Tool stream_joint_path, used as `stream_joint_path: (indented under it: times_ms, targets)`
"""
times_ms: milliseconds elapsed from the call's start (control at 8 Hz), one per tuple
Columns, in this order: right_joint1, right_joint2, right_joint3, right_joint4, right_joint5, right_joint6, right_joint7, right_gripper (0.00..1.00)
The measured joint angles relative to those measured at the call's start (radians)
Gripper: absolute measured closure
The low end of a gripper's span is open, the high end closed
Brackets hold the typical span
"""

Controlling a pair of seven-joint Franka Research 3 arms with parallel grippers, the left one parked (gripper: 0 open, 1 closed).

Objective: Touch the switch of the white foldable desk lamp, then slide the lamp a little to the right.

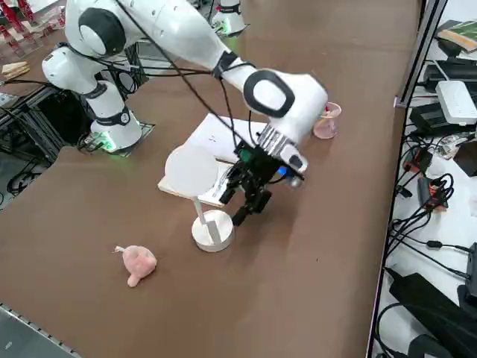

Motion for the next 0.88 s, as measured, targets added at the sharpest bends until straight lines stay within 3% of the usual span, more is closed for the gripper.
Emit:
stream_joint_path:
  times_ms: [375,875]
  targets:
    - [0.132,-0.034,0.004,0.079,0.005,-0.027,-0.019,0.01]
    - [0.218,-0.220,0.004,0.100,0.241,-0.197,-0.013,0.00]
